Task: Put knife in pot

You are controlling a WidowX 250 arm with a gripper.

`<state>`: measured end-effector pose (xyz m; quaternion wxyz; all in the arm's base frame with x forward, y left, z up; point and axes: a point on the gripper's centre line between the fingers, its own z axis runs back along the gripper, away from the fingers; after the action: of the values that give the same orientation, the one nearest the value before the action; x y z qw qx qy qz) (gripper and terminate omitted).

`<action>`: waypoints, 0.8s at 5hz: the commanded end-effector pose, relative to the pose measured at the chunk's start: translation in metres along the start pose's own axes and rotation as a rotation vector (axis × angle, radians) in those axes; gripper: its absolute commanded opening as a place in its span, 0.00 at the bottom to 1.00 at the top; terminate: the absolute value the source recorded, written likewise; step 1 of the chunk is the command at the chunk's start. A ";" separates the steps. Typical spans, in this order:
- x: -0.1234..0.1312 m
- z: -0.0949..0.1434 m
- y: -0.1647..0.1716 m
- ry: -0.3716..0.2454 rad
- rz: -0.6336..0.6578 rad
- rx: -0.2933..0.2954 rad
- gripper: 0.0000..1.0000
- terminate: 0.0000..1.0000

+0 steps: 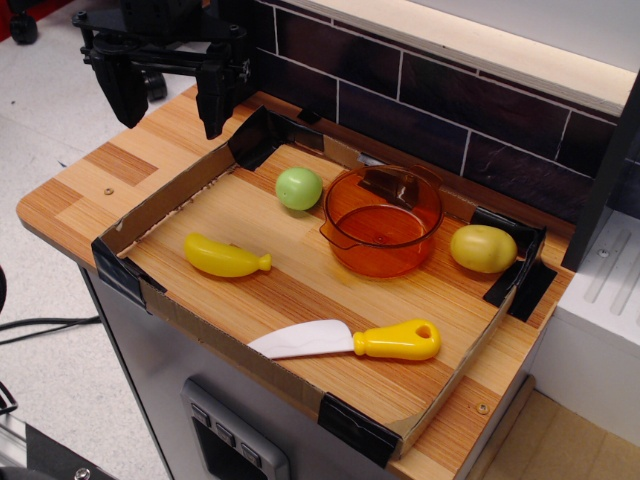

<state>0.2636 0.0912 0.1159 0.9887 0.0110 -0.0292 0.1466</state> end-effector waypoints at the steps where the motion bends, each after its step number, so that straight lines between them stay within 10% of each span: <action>1: 0.000 0.000 0.000 0.000 0.000 0.000 1.00 0.00; 4: -0.010 -0.015 -0.041 -0.114 -0.724 -0.056 1.00 0.00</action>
<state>0.2646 0.0459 0.0856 0.9740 -0.0163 -0.0543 -0.2192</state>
